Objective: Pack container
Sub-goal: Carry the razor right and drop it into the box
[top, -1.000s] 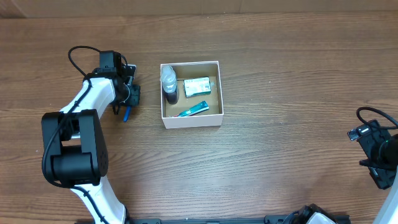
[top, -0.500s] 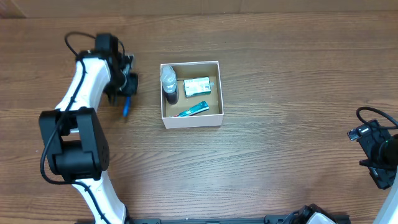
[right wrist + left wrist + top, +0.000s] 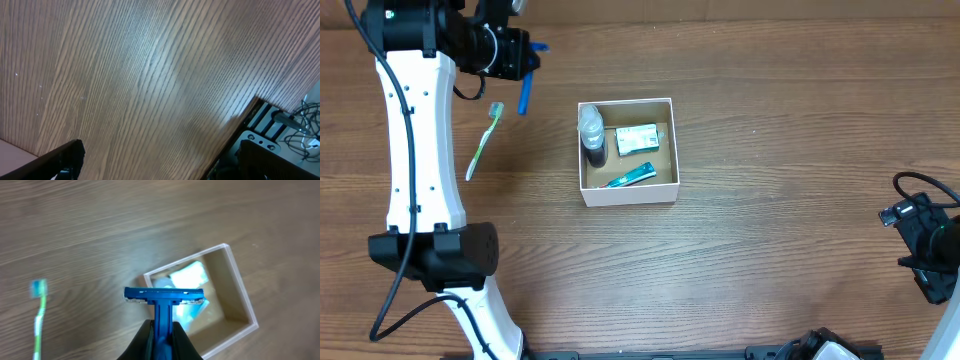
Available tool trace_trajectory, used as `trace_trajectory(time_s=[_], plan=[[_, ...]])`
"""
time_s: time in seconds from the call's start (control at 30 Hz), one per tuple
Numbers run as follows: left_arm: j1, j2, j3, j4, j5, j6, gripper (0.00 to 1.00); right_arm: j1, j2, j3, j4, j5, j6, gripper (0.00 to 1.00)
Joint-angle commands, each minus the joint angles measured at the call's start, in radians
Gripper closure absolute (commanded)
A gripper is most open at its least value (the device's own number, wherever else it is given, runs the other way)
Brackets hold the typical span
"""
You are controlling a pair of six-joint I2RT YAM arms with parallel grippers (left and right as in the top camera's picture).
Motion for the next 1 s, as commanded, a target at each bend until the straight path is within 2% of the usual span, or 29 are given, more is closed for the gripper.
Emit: trace_trajectory(time_s=[0.0, 0.1, 0.2, 0.4, 0.6, 0.67, 0.77, 0.97], plan=[[-0.088, -0.005, 0.067, -0.089, 0.114, 0.175, 0.90, -0.003, -0.003, 0.007, 0.003, 0.001, 0.001, 0.00], [-0.186, -0.004, 0.055, -0.157, 0.110, 0.310, 0.90, -0.003, -0.003, 0.007, 0.003, 0.002, 0.001, 0.00], [-0.280, -0.004, 0.037, -0.159, 0.096, 0.383, 0.86, -0.003, -0.003, 0.007, 0.003, 0.002, 0.001, 0.00], [-0.422, -0.004, -0.102, -0.138, -0.072, 0.446, 0.82, -0.003, -0.003, 0.007, 0.003, 0.002, 0.001, 0.00], [-0.429, -0.004, -0.359, 0.032, -0.111, 0.443, 0.86, -0.003, -0.003, 0.007, 0.003, 0.001, 0.001, 0.00], [-0.427, -0.004, -0.413, 0.080, -0.109, 0.425, 0.82, -0.003, -0.003, 0.007, 0.003, 0.002, 0.001, 0.00], [-0.427, -0.005, -0.404, 0.088, -0.109, 0.404, 0.76, -0.003, -0.003, 0.007, 0.003, 0.002, 0.001, 0.00], [-0.441, -0.005, -0.365, 0.081, -0.093, 0.362, 0.73, -0.003, -0.003, 0.007, 0.003, 0.001, 0.001, 0.00]])
